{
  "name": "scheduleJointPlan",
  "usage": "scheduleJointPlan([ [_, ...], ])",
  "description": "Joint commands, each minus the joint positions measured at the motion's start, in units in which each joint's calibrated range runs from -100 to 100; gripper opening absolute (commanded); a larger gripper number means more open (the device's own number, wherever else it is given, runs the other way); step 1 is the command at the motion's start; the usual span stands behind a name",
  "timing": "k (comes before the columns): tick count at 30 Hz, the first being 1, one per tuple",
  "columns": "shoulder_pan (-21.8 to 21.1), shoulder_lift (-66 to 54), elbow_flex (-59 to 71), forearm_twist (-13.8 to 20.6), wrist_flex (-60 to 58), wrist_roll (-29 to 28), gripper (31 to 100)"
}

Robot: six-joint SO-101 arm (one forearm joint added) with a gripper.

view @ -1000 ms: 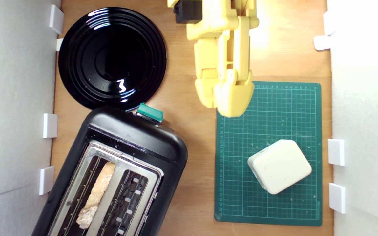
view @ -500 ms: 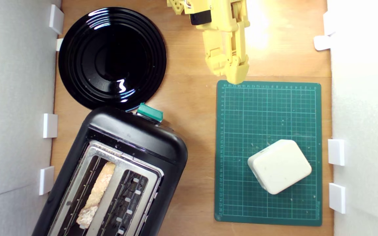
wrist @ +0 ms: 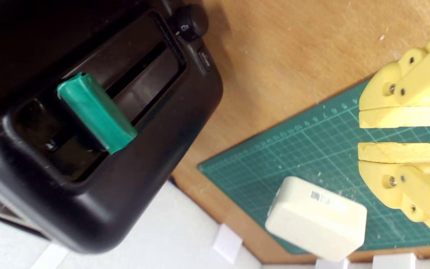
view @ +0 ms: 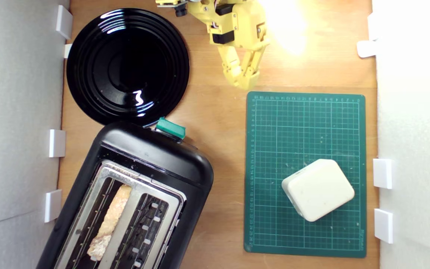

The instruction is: Pick bread and place in toaster

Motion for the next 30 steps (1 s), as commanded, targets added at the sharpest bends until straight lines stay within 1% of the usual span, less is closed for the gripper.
scheduleJointPlan([
  [1, -0.1, -4.6, 4.4, 0.7, -0.4, 1.1, 47.2],
  [7, -0.1, -4.5, 9.2, 0.7, -0.6, 1.1, 43.3],
  [17, -0.1, -4.7, 15.1, 0.6, -1.0, 0.9, 43.3],
  [19, 0.0, -4.7, 16.8, 0.6, -2.9, 0.8, 43.3],
  [24, 0.0, -4.7, 16.9, 0.0, -3.7, 0.7, 43.3],
  [30, -0.1, -4.7, 17.0, 0.0, -3.5, 0.7, 43.3],
])
